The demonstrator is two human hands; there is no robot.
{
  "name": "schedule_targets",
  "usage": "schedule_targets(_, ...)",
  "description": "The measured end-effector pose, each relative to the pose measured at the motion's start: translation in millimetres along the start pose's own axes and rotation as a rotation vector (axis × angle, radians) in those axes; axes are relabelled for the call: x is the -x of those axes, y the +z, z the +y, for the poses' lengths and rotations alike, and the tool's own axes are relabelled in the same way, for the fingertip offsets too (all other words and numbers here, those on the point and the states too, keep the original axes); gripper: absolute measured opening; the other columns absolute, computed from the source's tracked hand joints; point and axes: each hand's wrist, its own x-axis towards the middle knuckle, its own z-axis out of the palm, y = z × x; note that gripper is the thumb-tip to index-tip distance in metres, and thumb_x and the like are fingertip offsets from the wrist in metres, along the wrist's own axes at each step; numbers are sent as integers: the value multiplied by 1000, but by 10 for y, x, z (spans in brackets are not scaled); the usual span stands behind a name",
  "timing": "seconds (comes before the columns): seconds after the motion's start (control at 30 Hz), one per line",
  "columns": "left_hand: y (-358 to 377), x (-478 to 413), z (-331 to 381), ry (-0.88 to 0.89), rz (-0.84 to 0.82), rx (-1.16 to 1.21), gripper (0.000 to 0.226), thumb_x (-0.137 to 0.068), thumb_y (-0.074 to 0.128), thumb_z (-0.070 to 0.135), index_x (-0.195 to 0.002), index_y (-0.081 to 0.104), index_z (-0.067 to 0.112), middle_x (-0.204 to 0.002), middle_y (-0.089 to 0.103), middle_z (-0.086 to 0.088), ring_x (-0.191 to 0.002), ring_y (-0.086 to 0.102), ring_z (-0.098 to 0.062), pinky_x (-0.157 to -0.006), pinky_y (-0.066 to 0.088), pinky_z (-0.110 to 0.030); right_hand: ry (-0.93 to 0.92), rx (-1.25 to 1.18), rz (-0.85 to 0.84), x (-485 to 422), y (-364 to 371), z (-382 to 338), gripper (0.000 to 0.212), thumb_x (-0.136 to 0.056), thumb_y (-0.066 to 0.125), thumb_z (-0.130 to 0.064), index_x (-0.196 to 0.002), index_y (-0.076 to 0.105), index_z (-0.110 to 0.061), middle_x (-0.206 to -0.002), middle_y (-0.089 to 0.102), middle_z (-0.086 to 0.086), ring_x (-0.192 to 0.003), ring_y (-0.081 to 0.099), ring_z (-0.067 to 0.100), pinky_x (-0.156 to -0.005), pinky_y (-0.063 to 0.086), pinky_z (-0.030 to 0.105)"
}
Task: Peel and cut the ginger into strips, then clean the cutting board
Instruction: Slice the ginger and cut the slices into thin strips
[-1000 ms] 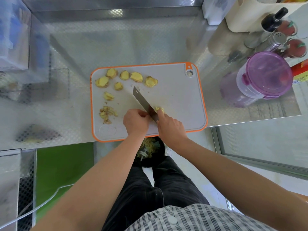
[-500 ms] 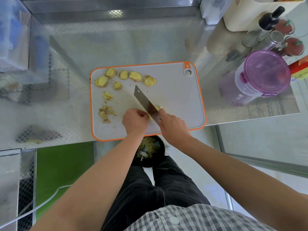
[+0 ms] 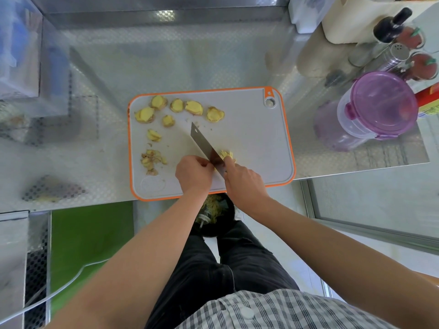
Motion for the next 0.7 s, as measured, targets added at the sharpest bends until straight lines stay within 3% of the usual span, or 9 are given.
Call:
schedule_targets(0.17,-9,-10,2,25,-6,-44,13,-79,65,14,-80,78,15,-72,72,-8,-72,65,-25,-54,33,-25,-6,23,20,-45,53,-50,23,-97,39,-7,-118,34,-13,-89,57,5,-65,53,29,-56,35,36)
schedule_targets(0.27,-6,-30,-18,20,-14,-28,14,-79,65,15,-79,79,15,-71,73,-6,-72,68,-24,-60,44,-26,39,-106,58,-82,49,-12,23,-101,36,-17,-123,35,-11,-85,55,6,-75,58,34,-60,36,36)
schedule_targets(0.4,-31,-49,-64,5,-26,20,11,-82,66,17,-79,76,15,-72,73,-4,-71,70,-22,-73,55,-33,50,-264,97,-54,-52,74,18,-100,36,-20,-114,37,-9,-75,48,3,-67,49,31,-58,36,35)
schedule_targets(0.53,-103,-67,-158,2,100,3,17,-84,60,22,-84,74,12,-78,72,-5,-80,68,-23,-71,49,-31,-63,-240,12,102,-102,18,26,-101,35,-20,-123,38,-7,-76,51,7,-67,49,31,-59,32,33)
schedule_targets(0.63,-170,-60,-186,-15,146,-38,17,-89,58,21,-93,70,9,-91,71,-5,-89,61,-24,-70,37,-27,-62,-195,-64,167,-39,-4,24,-101,35,-19,-122,39,-8,-81,52,10,-77,55,35,-61,33,34)
schedule_targets(0.7,-158,-52,-169,33,136,-62,16,-90,56,20,-96,68,9,-91,68,-2,-85,57,-20,-70,35,-27,-25,-186,-55,169,-41,96,22,-100,36,-19,-119,39,-8,-82,53,11,-74,52,33,-62,33,34)
